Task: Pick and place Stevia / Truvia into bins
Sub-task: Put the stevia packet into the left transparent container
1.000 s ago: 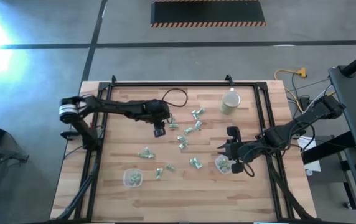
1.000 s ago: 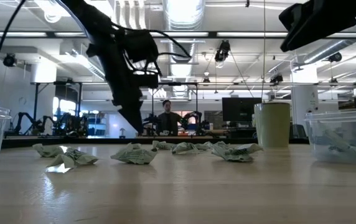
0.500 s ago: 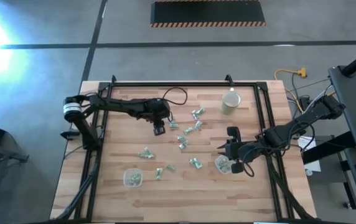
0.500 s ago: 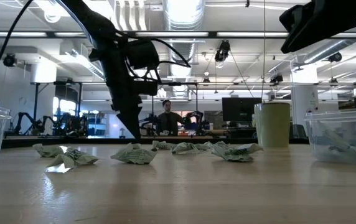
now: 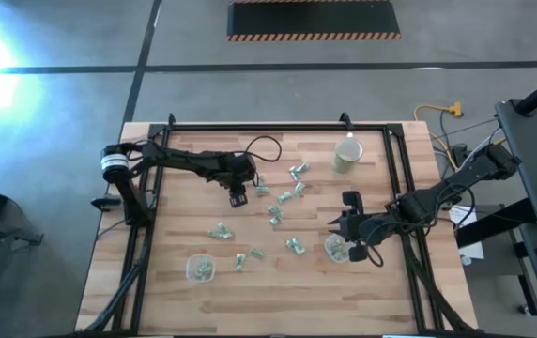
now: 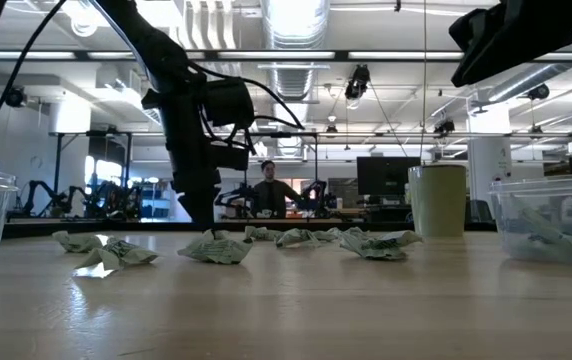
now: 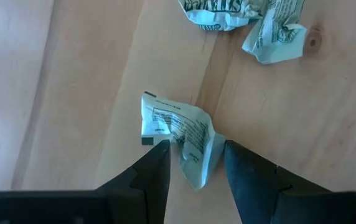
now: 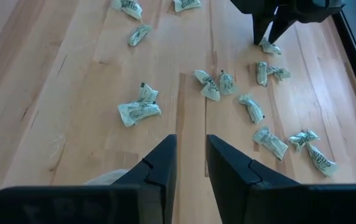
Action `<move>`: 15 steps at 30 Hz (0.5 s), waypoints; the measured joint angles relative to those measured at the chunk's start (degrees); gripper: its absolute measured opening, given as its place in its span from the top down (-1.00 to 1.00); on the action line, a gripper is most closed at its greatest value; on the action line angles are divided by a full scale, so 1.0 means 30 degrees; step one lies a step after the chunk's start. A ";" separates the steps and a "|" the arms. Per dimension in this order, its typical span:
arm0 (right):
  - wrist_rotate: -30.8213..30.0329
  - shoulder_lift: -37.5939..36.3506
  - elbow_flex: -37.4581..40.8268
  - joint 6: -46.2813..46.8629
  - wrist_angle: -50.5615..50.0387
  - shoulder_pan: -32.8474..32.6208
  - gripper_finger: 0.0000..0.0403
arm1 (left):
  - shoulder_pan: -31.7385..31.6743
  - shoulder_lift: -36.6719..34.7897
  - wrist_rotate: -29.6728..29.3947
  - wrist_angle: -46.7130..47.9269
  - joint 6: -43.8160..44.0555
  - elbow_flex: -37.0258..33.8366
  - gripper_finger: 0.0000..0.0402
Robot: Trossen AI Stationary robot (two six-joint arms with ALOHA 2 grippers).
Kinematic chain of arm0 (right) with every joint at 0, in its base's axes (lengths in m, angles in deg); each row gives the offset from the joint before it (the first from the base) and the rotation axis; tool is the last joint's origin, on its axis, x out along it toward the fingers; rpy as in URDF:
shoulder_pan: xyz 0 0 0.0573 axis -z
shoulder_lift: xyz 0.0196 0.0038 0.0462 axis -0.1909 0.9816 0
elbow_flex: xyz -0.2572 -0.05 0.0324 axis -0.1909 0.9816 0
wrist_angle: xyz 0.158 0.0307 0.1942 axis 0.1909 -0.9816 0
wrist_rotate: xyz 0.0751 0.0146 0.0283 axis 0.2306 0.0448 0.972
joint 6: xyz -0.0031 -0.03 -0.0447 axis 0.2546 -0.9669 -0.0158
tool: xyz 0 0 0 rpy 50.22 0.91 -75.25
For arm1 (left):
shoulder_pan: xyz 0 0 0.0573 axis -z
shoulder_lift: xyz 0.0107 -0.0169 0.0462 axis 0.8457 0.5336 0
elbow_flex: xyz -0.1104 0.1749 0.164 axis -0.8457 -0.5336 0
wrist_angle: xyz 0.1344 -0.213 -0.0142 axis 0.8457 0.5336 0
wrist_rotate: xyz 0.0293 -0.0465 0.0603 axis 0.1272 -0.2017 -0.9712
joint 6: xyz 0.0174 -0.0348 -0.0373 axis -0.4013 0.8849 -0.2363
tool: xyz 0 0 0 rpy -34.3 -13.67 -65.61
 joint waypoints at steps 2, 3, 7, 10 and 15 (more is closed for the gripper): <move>0.0000 0.0000 0.0000 0.0000 0.0015 0.0006 0.62 | -0.0033 -0.0004 0.0011 -0.0008 0.0037 -0.0014 0.33; 0.0000 0.0000 0.0000 0.0000 0.0015 -0.0001 0.63 | -0.0046 -0.0029 0.0024 -0.0007 0.0054 -0.0024 0.33; 0.0000 0.0000 0.0000 -0.0006 0.0026 0.0004 0.66 | -0.0051 -0.0036 0.0057 0.0010 0.0051 -0.0029 0.40; 0.0000 0.0000 0.0000 -0.0007 0.0029 -0.0001 0.68 | -0.0044 -0.0036 0.0126 0.0044 0.0044 -0.0035 0.53; -0.0004 0.0000 0.0000 -0.0007 0.0036 0.0006 0.68 | -0.0044 -0.0036 0.0124 0.0127 0.0015 -0.0043 0.81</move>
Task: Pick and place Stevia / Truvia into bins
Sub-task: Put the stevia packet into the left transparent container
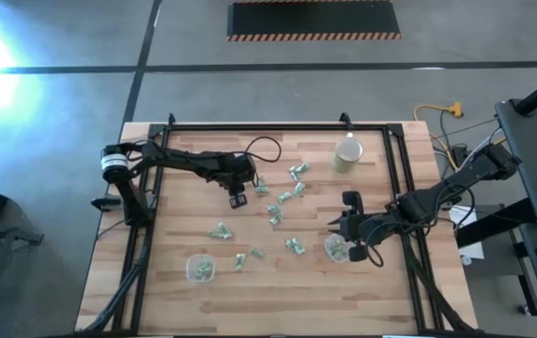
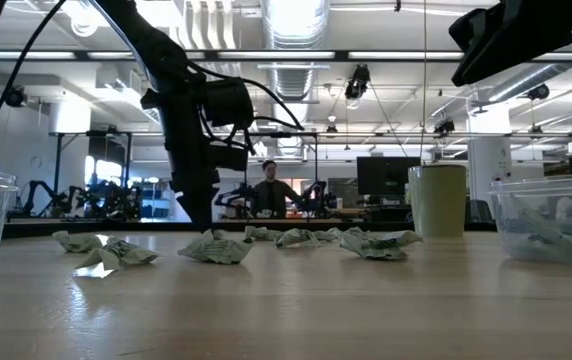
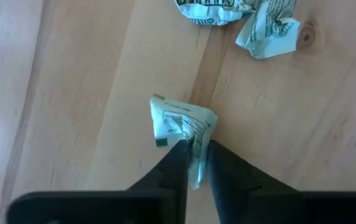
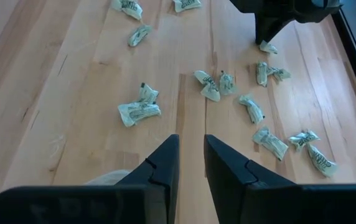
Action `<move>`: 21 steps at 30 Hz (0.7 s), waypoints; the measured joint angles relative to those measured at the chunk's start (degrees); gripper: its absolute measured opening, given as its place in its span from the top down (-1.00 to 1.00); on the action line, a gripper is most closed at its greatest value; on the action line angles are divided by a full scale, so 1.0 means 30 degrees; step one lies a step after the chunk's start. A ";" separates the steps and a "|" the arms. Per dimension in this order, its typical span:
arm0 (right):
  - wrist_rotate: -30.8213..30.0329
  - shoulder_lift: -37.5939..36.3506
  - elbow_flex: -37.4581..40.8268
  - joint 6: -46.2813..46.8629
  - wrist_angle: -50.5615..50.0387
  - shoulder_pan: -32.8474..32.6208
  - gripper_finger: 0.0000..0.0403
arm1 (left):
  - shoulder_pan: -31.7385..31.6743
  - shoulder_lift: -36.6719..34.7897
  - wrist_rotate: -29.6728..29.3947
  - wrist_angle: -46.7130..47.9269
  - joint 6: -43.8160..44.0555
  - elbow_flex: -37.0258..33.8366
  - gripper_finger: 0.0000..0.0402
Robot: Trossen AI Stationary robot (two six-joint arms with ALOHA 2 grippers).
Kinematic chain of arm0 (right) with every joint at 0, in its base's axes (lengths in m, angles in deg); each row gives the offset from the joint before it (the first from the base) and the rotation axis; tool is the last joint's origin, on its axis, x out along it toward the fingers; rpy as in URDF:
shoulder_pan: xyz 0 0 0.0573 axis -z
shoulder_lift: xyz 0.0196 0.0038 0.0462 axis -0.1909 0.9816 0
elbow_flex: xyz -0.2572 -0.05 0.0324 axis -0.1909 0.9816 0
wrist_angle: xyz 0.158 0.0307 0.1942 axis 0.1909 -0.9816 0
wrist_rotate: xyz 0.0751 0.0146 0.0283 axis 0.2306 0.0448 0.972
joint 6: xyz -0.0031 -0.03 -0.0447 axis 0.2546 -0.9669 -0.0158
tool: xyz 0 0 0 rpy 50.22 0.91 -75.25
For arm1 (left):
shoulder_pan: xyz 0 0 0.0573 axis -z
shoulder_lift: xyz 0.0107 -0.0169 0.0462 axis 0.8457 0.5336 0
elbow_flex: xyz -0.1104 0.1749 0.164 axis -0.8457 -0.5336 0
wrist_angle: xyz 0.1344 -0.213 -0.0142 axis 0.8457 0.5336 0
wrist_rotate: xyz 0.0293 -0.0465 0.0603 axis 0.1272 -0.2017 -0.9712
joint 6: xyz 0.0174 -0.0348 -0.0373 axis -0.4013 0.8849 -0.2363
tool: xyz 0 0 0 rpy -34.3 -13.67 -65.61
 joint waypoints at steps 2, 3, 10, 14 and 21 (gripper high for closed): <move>-0.0004 0.0000 0.0000 -0.0011 0.0000 -0.0006 0.67 | 0.0000 0.0000 -0.0028 0.0007 -0.0015 0.0000 0.91; -0.0004 0.0000 0.0000 -0.0058 0.0000 0.0000 0.68 | 0.0000 0.0000 -0.0056 0.0007 -0.0015 -0.0007 0.95; -0.0004 0.0000 0.0000 -0.0143 -0.0007 0.0000 0.70 | 0.0012 -0.0170 -0.0296 0.0180 -0.0022 -0.0007 0.96; -0.0006 0.0000 0.0000 -0.0146 -0.0007 0.0000 0.69 | 0.0119 -0.0826 -0.0276 0.0414 -0.0015 -0.0007 0.96; -0.0018 0.0000 0.0000 -0.0226 -0.0058 0.0000 0.71 | 0.0623 -0.3056 -0.0237 0.2608 0.0674 -0.0007 0.96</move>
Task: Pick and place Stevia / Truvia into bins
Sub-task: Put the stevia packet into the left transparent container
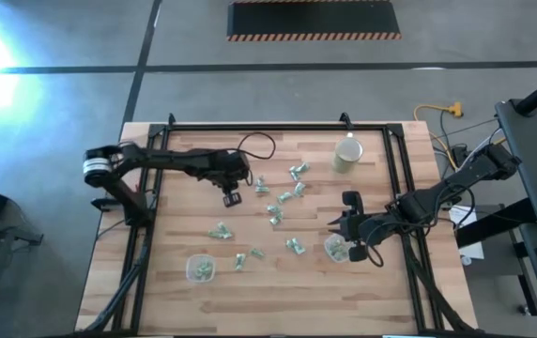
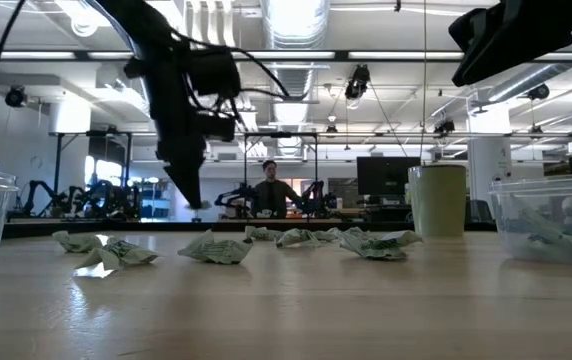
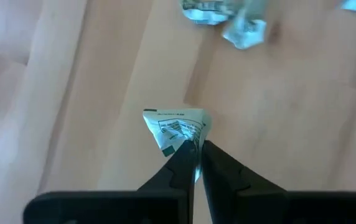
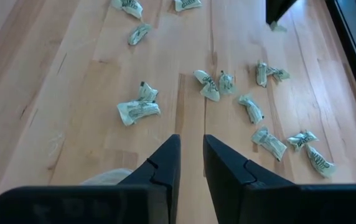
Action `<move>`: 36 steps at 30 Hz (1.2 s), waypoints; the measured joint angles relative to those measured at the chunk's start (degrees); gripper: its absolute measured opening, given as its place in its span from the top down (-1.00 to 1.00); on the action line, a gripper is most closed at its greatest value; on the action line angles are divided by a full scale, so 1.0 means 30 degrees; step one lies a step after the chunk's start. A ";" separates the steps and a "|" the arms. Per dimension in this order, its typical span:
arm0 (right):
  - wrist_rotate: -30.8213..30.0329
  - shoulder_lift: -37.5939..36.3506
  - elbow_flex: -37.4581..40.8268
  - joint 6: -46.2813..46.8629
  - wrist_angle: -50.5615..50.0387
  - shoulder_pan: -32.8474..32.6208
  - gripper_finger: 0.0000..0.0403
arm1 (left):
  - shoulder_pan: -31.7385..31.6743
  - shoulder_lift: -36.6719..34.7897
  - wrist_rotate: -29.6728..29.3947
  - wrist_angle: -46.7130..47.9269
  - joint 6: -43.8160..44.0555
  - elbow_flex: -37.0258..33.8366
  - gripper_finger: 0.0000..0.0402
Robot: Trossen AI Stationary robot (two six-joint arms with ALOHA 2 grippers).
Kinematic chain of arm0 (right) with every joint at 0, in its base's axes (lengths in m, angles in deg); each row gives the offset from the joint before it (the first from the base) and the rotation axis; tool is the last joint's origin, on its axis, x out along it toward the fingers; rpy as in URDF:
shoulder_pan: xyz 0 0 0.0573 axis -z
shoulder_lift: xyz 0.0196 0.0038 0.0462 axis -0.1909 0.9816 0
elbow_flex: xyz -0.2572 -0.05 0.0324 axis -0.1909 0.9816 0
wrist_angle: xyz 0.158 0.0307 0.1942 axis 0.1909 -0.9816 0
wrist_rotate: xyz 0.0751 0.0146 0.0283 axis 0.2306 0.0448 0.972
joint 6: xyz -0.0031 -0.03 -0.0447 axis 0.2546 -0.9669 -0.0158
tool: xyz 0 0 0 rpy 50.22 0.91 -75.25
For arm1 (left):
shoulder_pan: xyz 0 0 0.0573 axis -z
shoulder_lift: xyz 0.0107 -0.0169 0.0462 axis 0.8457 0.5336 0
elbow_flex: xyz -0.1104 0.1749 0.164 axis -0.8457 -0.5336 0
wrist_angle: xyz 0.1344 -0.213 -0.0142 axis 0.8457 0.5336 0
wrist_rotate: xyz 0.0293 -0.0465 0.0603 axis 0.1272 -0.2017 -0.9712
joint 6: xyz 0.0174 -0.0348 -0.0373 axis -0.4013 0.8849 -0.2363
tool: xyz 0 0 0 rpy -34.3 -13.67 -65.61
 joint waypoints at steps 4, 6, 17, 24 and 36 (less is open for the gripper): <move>-0.0015 0.0007 0.0000 -0.0059 0.0008 0.0000 0.70 | 0.0721 -0.1726 0.0055 0.1417 0.0742 -0.0088 0.96; -0.0017 0.0007 0.0000 -0.0096 0.0015 0.0000 0.70 | 0.1137 -0.2774 0.0104 0.1766 0.1161 -0.0194 0.96; -0.0022 0.0011 0.0000 -0.0193 0.0266 0.0000 0.72 | 0.4585 -0.7086 0.0755 0.3048 0.3402 -0.0376 0.96; -0.0022 0.0011 0.0000 -0.0335 0.0393 0.0000 0.72 | 0.6855 -0.8245 0.1646 0.3466 0.4331 -0.0438 0.96; -0.0022 0.0007 0.0000 -0.0468 0.0539 0.0000 0.72 | 1.0610 -0.8339 0.4974 0.4248 0.7166 -0.0574 0.96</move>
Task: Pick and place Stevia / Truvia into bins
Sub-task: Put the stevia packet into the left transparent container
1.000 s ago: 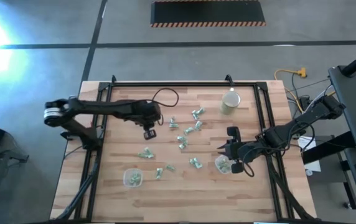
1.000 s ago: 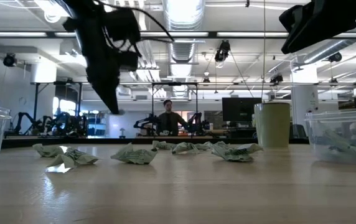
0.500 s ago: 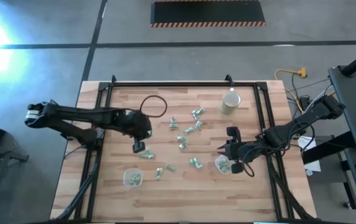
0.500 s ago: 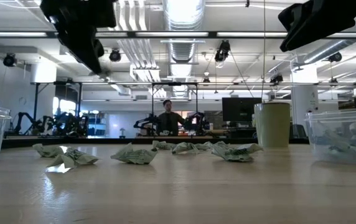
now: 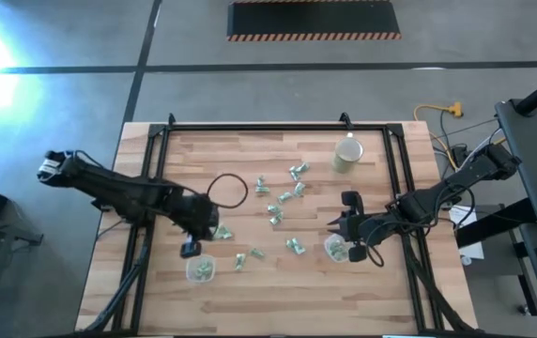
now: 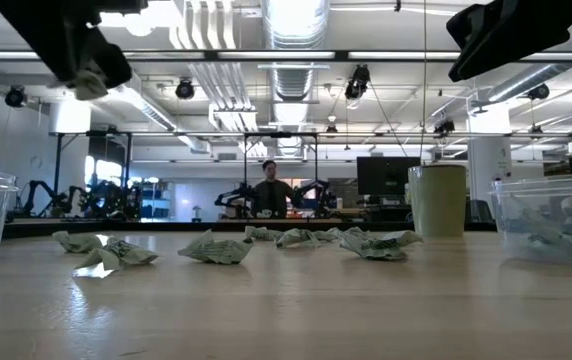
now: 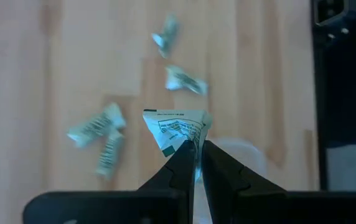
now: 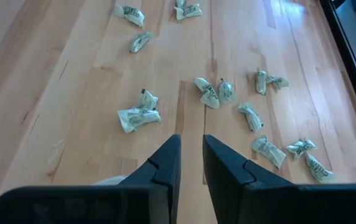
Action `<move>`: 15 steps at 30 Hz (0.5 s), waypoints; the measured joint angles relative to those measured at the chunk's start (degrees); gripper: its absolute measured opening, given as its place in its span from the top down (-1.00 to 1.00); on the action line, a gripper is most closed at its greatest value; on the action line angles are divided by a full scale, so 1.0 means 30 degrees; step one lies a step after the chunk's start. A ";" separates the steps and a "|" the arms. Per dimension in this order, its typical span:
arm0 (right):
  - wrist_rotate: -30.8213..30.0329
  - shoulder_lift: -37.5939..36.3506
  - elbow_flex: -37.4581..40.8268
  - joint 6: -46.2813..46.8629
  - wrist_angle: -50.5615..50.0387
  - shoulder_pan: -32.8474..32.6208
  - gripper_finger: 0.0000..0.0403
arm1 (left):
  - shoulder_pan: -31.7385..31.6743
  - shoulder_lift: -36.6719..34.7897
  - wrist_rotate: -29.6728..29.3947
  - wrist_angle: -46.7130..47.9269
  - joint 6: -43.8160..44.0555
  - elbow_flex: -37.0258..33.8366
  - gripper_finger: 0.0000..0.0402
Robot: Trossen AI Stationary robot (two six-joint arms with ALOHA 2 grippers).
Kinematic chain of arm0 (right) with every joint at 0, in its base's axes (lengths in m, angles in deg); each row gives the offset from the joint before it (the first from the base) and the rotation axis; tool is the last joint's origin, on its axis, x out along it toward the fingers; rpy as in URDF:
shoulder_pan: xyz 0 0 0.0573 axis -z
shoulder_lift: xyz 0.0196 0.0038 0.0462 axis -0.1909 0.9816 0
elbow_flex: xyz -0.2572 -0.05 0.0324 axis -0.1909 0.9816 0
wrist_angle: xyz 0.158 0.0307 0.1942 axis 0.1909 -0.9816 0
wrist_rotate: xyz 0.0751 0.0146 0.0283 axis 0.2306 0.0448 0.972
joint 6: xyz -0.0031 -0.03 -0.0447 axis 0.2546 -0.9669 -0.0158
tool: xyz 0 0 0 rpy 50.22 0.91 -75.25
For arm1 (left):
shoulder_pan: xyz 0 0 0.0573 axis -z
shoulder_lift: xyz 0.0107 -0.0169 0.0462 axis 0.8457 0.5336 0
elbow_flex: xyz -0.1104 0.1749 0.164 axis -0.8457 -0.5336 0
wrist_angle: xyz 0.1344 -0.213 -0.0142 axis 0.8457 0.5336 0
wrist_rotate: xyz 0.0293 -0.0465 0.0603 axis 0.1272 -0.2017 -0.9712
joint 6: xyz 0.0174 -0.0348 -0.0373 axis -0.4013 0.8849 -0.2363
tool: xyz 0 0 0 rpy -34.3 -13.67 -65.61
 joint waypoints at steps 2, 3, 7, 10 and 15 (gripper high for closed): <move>0.0000 0.0000 0.0000 -0.0034 0.0020 0.0000 0.72 | 0.0719 0.0000 0.0025 -0.0039 0.0813 -0.0058 0.96; 0.0000 0.0003 0.0000 -0.0063 0.0022 0.0005 0.72 | 0.1075 0.0004 0.0019 -0.0027 0.1265 -0.0117 0.96; 0.0000 0.0000 0.0000 -0.0166 0.0066 0.0007 0.72 | 0.2451 0.0187 -0.0020 -0.0036 0.2936 -0.0301 0.96; -0.0020 0.0002 0.0000 -0.0166 0.0114 0.0007 0.72 | 0.3328 0.0581 -0.0197 -0.0128 0.3981 -0.0322 0.96; -0.0097 0.0000 0.0000 -0.0361 0.0511 0.0007 0.72 | 0.4351 0.1605 -0.0337 -0.1190 0.4655 -0.0351 0.96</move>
